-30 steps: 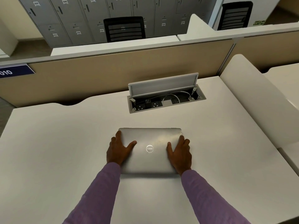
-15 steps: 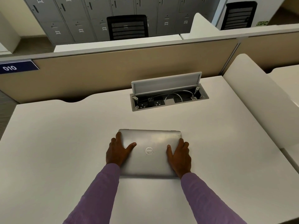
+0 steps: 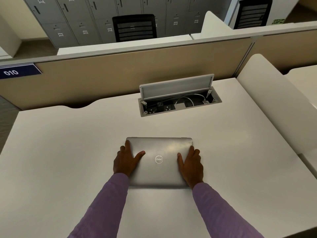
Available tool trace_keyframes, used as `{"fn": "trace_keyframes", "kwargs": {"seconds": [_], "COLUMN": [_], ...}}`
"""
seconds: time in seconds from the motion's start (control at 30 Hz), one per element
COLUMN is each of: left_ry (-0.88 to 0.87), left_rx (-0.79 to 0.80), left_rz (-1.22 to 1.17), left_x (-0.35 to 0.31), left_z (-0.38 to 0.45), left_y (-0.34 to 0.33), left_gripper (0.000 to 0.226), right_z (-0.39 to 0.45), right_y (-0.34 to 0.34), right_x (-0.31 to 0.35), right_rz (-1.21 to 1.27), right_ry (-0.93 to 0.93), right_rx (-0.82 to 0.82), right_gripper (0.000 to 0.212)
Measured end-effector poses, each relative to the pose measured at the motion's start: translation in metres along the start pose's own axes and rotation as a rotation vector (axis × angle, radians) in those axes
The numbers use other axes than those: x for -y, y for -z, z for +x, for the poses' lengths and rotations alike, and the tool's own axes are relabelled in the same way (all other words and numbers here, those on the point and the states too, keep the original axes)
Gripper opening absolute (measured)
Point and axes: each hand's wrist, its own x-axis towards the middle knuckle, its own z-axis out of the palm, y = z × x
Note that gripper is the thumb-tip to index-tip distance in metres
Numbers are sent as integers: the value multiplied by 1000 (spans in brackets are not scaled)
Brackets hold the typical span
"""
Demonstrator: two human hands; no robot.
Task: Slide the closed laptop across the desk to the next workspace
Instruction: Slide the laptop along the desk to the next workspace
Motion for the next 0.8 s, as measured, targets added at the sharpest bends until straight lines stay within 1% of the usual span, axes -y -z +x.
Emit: {"fn": "trace_keyframes", "kwargs": {"seconds": [0.13,0.47,0.67,0.8], "left_ry": [1,10,6,5], "left_rx": [-9,-9,-18,-36], "left_rz": [50,84,131,118], "left_x": [1,-1,-2,-4], "left_z": [0,-3,-9,-14], "left_y": [0,-1,0,-1], "left_gripper": [96,93,91,88], "right_z": [0,3,3,4], "right_y": [0,5,5,4], "right_x": [0,0,0,-1], "right_rz": [-19,-129,-150,-142], "right_ry": [19,49,63,65], "right_rx": [-1,27,32,28], "right_gripper": [67,70,72,73]}}
